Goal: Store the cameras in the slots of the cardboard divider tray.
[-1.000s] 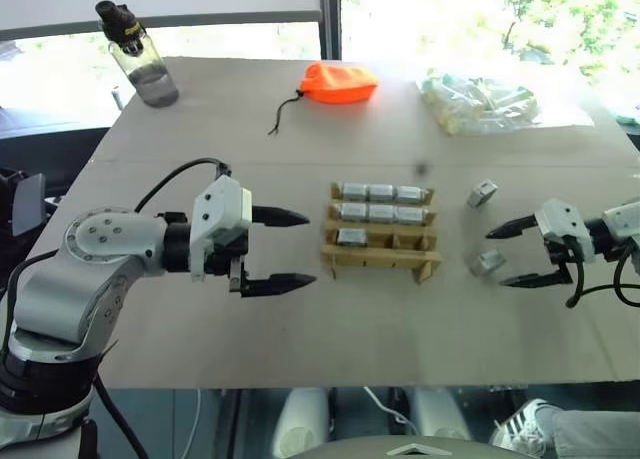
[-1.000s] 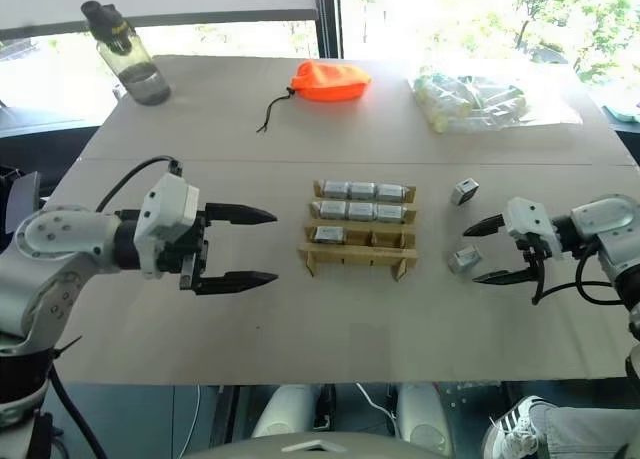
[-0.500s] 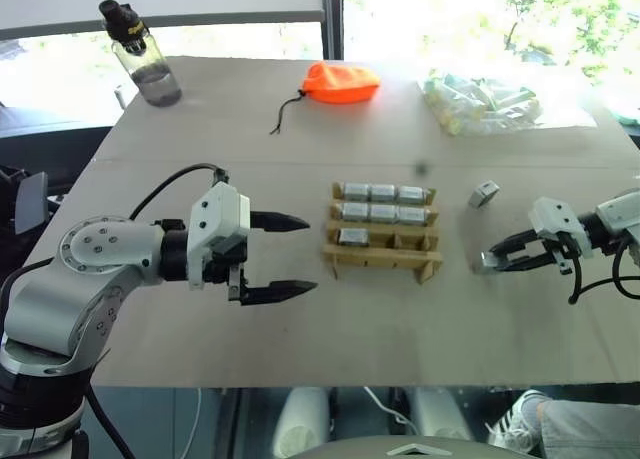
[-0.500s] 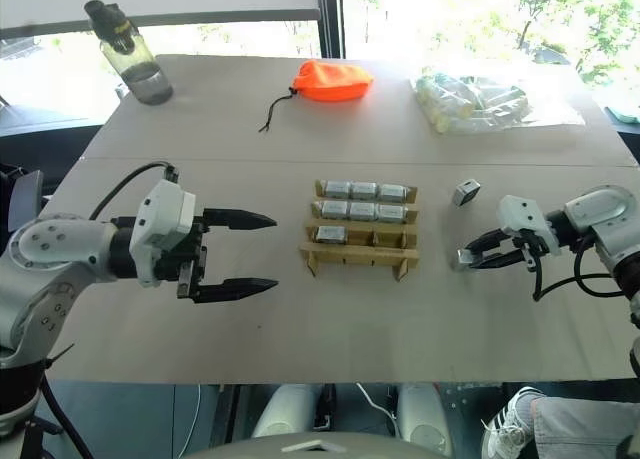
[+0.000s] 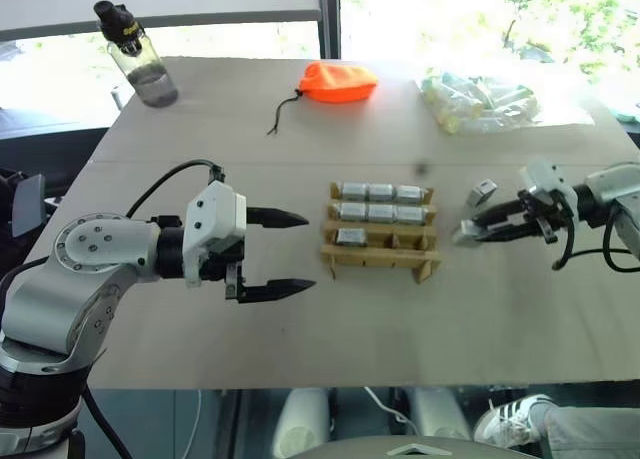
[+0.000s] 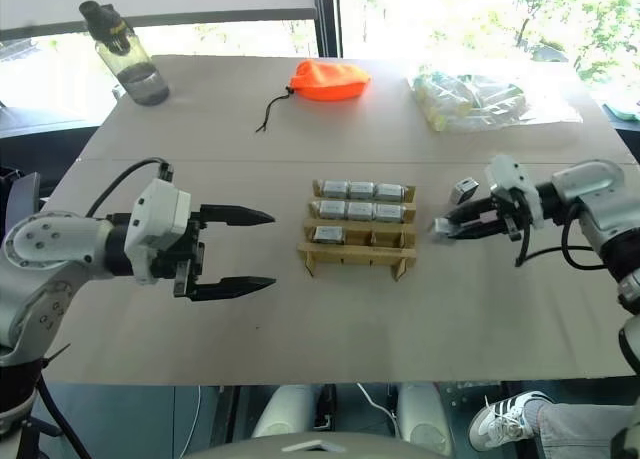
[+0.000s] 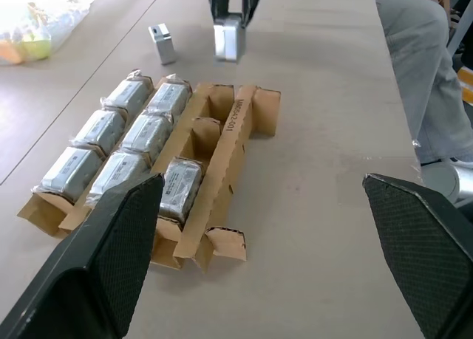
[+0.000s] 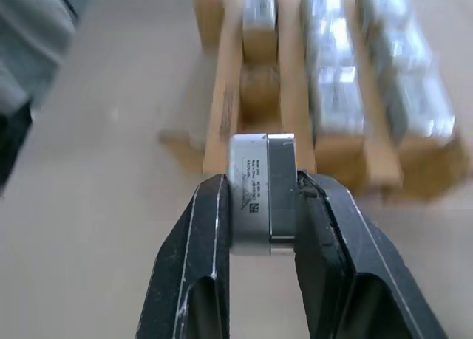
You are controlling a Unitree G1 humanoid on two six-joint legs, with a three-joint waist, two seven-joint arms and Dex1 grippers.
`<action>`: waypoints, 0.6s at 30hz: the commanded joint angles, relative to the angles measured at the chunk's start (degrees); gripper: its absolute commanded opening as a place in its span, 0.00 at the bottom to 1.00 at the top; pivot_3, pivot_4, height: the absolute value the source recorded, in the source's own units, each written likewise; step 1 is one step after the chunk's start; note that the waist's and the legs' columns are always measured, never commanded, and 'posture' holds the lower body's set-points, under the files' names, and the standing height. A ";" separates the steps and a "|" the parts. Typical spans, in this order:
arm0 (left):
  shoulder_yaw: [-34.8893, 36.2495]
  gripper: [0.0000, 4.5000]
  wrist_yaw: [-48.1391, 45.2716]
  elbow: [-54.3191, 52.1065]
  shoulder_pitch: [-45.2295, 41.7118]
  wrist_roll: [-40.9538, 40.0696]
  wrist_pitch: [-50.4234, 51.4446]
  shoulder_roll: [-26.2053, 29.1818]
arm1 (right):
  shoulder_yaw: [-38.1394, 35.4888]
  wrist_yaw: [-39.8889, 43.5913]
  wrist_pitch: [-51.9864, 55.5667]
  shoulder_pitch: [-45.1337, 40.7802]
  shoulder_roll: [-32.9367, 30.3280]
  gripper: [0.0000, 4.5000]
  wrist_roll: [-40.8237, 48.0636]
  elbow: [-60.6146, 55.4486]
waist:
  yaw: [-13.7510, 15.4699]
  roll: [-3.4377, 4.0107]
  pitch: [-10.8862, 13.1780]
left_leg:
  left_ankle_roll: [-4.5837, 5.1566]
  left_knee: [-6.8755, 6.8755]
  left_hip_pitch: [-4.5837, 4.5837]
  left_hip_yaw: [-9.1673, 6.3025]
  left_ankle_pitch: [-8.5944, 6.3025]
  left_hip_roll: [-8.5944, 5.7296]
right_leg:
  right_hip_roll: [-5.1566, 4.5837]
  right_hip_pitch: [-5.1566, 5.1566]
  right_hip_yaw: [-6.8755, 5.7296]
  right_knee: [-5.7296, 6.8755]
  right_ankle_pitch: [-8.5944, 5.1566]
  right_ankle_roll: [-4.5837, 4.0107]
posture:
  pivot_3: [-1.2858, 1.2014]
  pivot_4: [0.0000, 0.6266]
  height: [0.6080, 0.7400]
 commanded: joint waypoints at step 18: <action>1.35 1.00 2.54 2.88 0.79 0.60 -2.96 0.17 | -12.20 -12.97 29.51 -0.05 18.52 0.14 -18.50 -20.24 | 0.16 0.00 0.00 | 0.02 -0.09 -0.24 -0.07 -0.01 -0.09 | -0.02 -0.21 -0.15 -0.03 0.01 0.01 | 0.52 0.24 0.89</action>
